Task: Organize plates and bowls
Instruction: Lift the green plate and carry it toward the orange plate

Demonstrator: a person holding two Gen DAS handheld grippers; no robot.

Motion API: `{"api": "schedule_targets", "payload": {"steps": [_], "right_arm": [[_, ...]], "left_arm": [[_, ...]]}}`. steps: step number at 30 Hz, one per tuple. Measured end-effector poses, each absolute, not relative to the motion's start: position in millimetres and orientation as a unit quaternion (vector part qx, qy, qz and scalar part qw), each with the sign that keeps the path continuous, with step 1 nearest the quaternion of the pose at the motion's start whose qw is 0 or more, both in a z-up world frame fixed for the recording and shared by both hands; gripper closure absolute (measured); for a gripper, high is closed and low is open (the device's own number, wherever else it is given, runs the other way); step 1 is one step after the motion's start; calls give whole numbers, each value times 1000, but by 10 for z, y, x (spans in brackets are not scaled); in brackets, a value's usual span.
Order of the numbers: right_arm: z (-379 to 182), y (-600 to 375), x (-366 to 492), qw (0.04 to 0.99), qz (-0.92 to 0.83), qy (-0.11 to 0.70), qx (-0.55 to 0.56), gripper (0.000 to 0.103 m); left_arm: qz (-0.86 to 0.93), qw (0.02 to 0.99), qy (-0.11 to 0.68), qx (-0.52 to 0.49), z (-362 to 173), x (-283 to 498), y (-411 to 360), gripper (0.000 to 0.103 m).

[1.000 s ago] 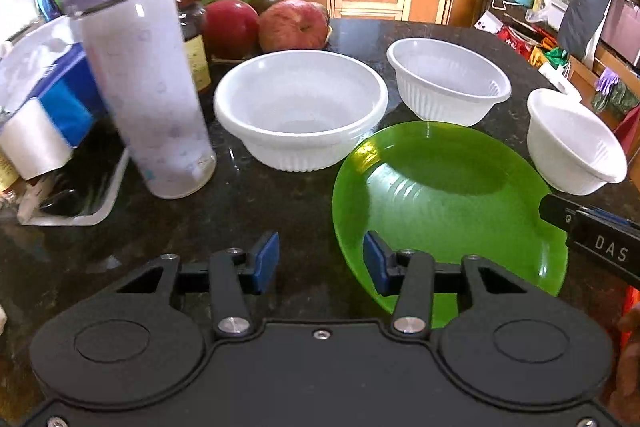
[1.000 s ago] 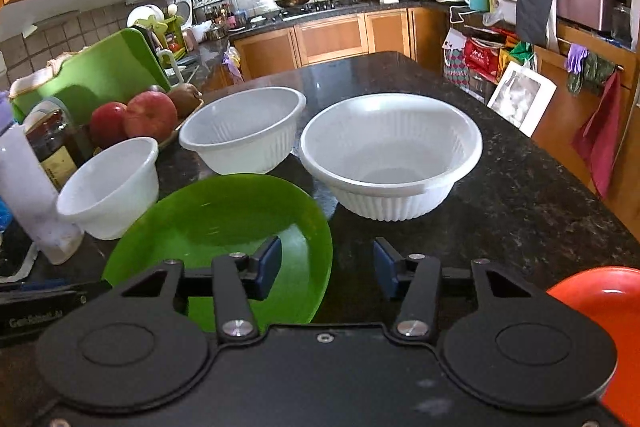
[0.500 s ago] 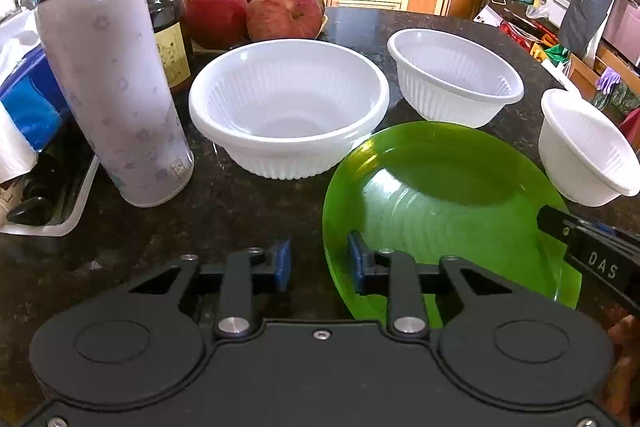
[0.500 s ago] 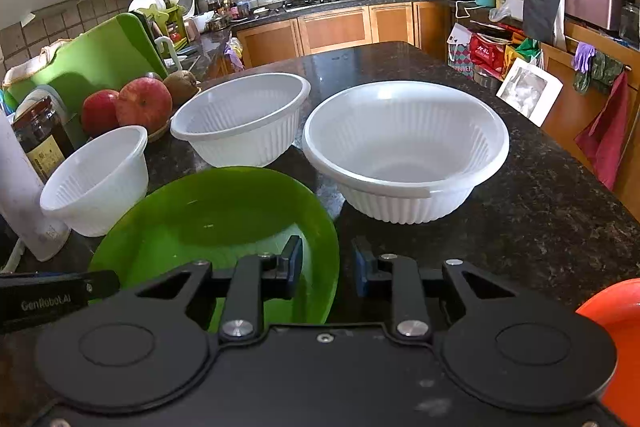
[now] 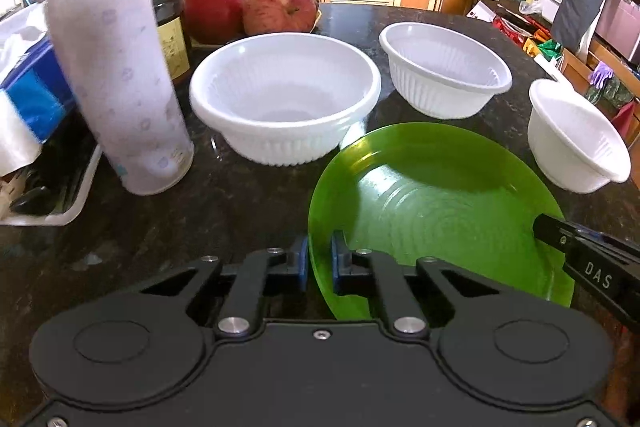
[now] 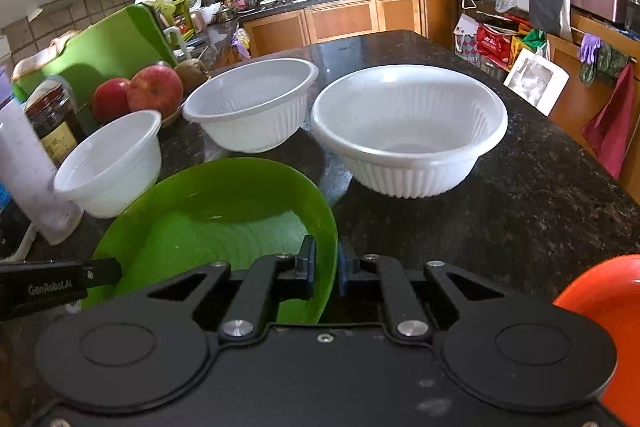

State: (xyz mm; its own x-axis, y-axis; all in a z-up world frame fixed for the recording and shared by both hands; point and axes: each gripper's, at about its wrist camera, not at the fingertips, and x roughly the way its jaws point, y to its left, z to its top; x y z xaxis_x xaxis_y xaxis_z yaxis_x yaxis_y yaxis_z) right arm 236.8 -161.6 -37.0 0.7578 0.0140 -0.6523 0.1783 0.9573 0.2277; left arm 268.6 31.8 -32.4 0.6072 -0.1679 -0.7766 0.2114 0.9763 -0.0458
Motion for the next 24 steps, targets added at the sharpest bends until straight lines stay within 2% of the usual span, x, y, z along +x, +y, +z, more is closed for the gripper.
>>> {"api": "schedule_targets", "payload": {"steps": [9, 24], "right_arm": [[-324, -1445, 2046, 928, -23, 354, 116, 90], [-162, -1186, 1625, 939, -48, 329, 88, 91]], "left_arm": [[-105, 892, 440, 20, -281, 2322, 508, 89], [-129, 903, 410, 19, -149, 1856, 633, 89]]}}
